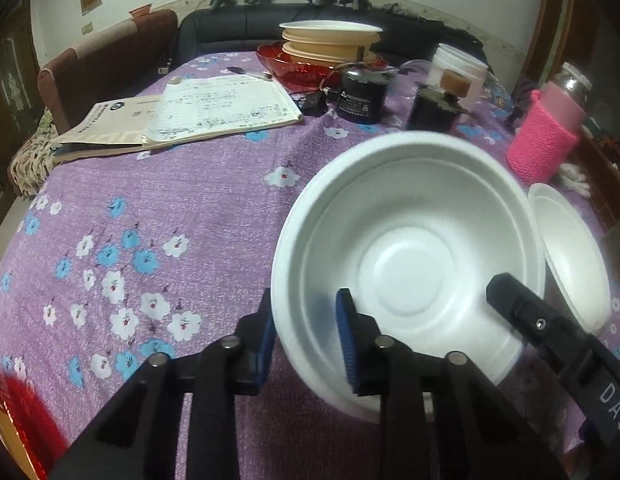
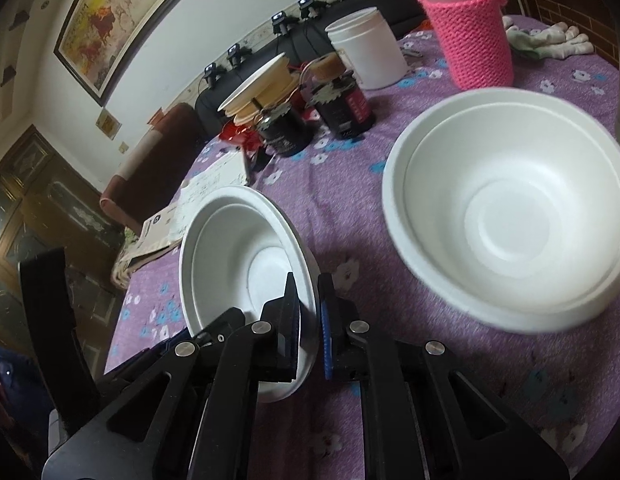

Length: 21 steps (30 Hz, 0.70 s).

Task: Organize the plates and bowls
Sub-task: 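Grasp the large white paper bowl rim with the left gripper while the right gripper holds the small bowl, then lift both white bowls and carry them toward the red scalloped plate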

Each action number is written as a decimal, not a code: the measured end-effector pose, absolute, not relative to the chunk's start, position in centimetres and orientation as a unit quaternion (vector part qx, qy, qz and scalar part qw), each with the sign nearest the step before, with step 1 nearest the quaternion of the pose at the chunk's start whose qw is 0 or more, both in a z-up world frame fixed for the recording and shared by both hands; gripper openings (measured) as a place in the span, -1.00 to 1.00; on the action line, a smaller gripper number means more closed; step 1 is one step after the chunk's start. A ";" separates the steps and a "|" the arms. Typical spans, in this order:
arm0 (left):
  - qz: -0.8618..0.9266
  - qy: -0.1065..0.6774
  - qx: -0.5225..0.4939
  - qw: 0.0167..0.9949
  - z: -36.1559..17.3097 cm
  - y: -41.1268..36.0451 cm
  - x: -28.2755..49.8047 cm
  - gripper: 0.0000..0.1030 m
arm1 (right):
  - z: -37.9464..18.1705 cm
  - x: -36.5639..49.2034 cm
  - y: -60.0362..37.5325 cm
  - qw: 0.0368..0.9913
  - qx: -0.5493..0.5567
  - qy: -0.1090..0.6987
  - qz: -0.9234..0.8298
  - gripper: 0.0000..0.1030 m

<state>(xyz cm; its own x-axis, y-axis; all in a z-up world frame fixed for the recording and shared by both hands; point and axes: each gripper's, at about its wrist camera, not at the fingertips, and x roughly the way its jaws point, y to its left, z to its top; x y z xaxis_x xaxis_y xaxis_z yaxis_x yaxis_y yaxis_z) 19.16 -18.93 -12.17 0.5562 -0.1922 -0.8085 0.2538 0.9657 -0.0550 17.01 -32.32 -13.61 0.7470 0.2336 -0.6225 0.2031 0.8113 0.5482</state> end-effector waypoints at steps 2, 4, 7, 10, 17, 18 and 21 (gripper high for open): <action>-0.127 0.454 0.028 0.882 -12.0 -18.5 18.9 -0.51 | -13.7 16.7 -32.1 0.878 0.314 0.360 0.013 -0.84; -0.128 0.452 0.019 0.882 -11.9 -18.1 18.4 -0.56 | -13.7 16.4 -32.1 0.875 0.322 0.362 0.017 -0.84; -0.128 0.447 0.020 0.885 -11.7 -17.8 17.5 -0.58 | -13.9 15.9 -32.1 0.869 0.333 0.364 0.021 -0.84; -0.126 0.446 0.020 0.886 -11.8 -17.4 16.7 -0.59 | -13.9 15.3 -31.9 0.867 0.336 0.366 0.023 -0.84; -0.125 0.432 0.023 0.893 -11.1 -16.2 14.2 -0.59 | -13.3 13.1 -31.0 0.866 0.334 0.369 0.037 -0.84; -0.126 0.430 0.024 0.894 -11.0 -16.0 13.8 -0.59 | -13.2 12.7 -30.8 0.867 0.334 0.368 0.038 -0.84; -0.128 0.426 0.029 0.895 -10.7 -15.5 12.4 -0.59 | -13.0 11.4 -30.5 0.866 0.336 0.369 0.042 -0.84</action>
